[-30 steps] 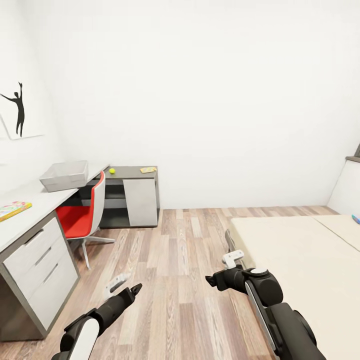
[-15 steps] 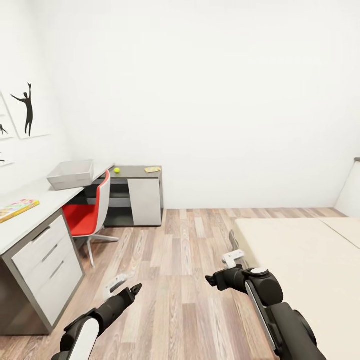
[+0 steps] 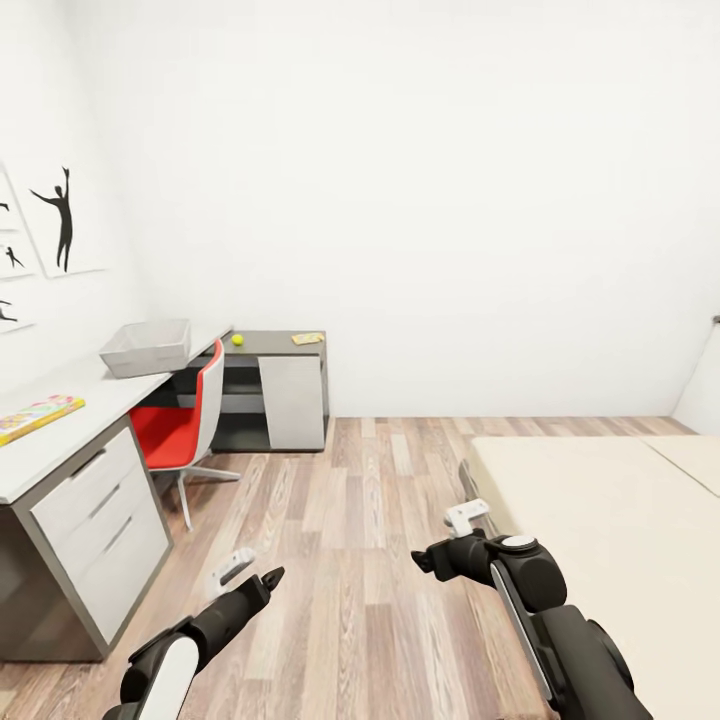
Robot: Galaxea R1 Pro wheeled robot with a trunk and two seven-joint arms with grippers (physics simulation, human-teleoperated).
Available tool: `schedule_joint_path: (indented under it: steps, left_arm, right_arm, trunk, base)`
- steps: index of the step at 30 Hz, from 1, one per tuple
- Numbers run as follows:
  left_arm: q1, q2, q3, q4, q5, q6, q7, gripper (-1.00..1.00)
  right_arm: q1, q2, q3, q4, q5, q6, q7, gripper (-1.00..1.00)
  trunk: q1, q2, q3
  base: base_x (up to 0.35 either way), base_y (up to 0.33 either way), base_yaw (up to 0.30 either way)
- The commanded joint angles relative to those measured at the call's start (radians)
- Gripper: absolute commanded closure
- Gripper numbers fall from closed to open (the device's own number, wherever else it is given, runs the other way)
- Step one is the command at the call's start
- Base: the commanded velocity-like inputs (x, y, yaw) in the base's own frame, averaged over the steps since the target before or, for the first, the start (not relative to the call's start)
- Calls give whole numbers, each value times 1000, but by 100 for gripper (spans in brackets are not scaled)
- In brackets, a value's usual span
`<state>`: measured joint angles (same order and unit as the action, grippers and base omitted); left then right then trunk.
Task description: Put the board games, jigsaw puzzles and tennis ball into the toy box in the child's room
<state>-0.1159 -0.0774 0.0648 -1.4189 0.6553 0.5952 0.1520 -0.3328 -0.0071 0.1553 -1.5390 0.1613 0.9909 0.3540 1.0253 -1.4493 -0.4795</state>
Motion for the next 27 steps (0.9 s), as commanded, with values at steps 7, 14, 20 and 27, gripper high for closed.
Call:
schedule_joint_path:
  steps: [7,14,20,27]
  left_arm:
    - [-1,-1,1,-2,14,6,7,-100]
    - [-1,-1,2,-2,15,6,6,-100]
    - [-1,-1,3,-2,15,6,6,-100]
    - [-1,-1,3,-2,15,6,6,-100]
  right_arm:
    - [-1,-2,1,-3,10,3,8,-100]
    - [0,-2,1,-5,10,3,8,-100]
    - [0,-2,1,-5,11,3,8,-100]
    - [0,-2,1,-6,11,3,8,-100]
  trunk:
    - [0,-1,-1]
    - [0,-1,-1]
    - [0,-1,-1]
    - [0,-1,-1]
  base:
    - [-88,-71,5]
    - [-26,-21,1]
    - [-9,-7,0]
    - [-3,-2,0]
